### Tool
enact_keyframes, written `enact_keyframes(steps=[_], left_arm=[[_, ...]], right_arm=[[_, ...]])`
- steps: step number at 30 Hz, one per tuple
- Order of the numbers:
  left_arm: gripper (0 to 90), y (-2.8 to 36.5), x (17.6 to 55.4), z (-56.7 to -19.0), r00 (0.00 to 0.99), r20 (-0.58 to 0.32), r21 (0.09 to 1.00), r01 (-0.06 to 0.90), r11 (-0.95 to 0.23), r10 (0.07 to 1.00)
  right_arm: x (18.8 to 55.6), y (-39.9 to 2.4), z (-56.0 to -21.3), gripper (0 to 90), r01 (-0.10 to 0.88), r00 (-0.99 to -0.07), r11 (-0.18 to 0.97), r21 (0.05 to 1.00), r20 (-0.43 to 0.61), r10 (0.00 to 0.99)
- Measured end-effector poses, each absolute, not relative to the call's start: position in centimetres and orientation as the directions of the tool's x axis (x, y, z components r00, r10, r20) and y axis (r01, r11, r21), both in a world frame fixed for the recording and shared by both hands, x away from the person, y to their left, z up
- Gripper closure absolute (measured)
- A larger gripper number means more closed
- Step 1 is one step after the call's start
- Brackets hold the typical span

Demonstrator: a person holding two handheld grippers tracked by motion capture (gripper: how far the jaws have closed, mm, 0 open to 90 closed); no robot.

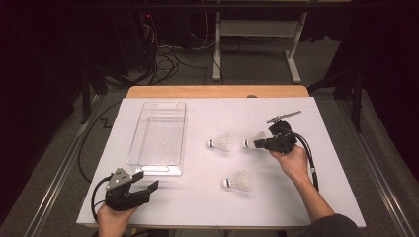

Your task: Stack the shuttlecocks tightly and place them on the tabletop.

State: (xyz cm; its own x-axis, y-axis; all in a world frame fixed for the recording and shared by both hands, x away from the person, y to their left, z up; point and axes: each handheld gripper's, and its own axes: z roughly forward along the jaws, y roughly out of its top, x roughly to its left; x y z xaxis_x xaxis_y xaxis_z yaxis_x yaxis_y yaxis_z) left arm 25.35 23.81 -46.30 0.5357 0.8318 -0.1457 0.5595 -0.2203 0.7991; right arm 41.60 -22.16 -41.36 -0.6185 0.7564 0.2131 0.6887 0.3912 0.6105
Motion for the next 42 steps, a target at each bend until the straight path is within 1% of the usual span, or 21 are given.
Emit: enact_keyframes(steps=[27, 42], left_arm=[[33.3, 23.9, 25.3, -46.3, 0.535, -0.147, 0.799, 0.56, -0.218, 0.832], [33.4, 24.0, 25.4, -46.3, 0.533, -0.15, 0.801, 0.559, -0.214, 0.832]], right_arm=[[42.3, -19.2, -41.6, 90.0, 0.669, -0.653, 0.391, 0.632, 0.249, 0.715], [42.7, -18.1, -42.2, 90.0, 0.677, -0.655, 0.383, 0.629, 0.277, 0.703]])
